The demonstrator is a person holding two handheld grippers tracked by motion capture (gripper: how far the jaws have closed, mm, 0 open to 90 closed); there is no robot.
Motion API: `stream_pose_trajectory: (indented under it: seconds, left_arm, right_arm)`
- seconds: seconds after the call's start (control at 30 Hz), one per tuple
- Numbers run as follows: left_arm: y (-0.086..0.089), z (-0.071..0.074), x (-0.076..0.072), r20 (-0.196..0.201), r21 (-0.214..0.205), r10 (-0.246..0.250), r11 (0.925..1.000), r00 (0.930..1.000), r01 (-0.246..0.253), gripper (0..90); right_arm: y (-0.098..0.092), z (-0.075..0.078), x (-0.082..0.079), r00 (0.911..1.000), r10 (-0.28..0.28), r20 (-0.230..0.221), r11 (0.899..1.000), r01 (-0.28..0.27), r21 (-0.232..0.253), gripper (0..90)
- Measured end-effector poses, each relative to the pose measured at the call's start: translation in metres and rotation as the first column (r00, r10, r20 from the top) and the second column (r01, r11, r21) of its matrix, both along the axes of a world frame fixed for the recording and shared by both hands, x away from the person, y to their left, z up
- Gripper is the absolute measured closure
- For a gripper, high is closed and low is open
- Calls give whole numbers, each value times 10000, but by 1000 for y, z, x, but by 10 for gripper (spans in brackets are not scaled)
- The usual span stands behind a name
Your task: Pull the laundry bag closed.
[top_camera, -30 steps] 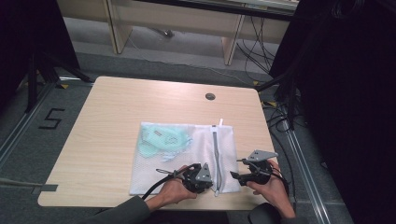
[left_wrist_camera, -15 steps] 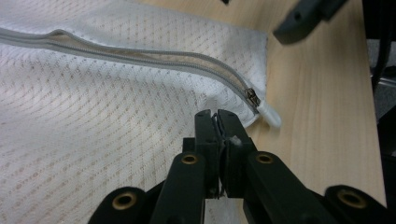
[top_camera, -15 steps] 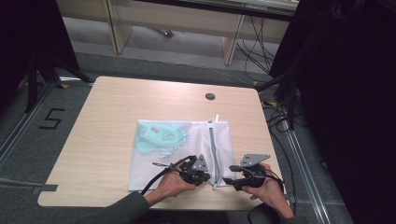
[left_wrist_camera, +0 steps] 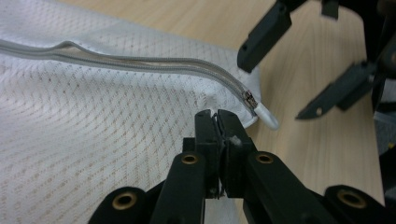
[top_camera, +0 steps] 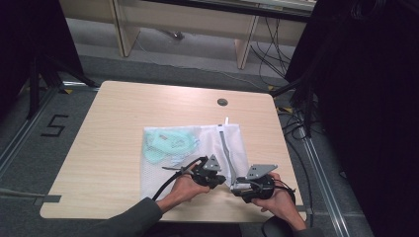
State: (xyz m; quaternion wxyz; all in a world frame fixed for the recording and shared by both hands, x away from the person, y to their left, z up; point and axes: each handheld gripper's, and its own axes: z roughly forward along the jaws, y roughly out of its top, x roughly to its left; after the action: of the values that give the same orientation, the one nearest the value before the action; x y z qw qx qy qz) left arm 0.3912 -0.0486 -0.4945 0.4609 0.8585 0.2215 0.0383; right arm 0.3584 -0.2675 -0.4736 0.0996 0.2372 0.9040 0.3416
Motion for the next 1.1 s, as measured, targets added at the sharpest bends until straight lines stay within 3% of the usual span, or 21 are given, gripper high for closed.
stream_pose_trajectory:
  seconds: [0.07,0.1,0.13,0.23,0.27,0.33,0.37,0.5,0.7,0.8,1.07,1.1]
  left_arm:
    - [0,1,1,-19,16,18,10000,10000,-18,875]
    - [-1,2,2,98,189,-191,9996,9998,189,875]
    - [-3,2,2,0,194,-85,9998,10000,85,875]
    - [-3,5,4,-123,-29,-65,10000,9999,65,875]
    - [-3,8,4,-208,-116,-16,9999,9998,13,875]
    - [-3,11,5,-43,-73,-142,9999,9999,142,875]
    - [-1,12,6,-261,-158,-21,9999,9997,17,875]
    - [0,13,8,-553,-398,76,9992,9984,-98,874]
    - [-1,11,6,-485,-260,-116,9996,9988,104,873]
    - [1,13,7,-671,-488,-42,9988,9977,10,873]
    - [2,12,6,-536,-163,-162,9997,9984,154,874]
    - [2,11,7,-505,-130,-184,9998,9986,178,874]
  right_arm:
    - [1,0,-1,9999,-99,-71,9999,99,14,482]
    - [2,0,-1,9999,-90,54,9999,90,-68,469]
    - [2,0,0,9996,-86,263,9997,91,-216,458]
    - [4,2,0,9985,-217,504,9995,228,-223,449]
    - [3,3,0,9987,-95,496,9989,117,-444,449]
    - [5,2,-1,9979,-195,621,9982,230,-554,429]
    - [6,1,1,9955,-221,925,9979,275,-578,425]
    - [6,1,1,9946,-213,1017,9967,291,-754,416]
    - [5,4,0,9916,-440,1214,9966,521,-642,501]
    - [4,5,0,9912,-428,1252,9966,512,-648,528]
    - [1,11,-2,9917,-482,1195,9972,547,-516,624]
    - [1,9,-1,9888,-546,1388,9974,606,-391,635]
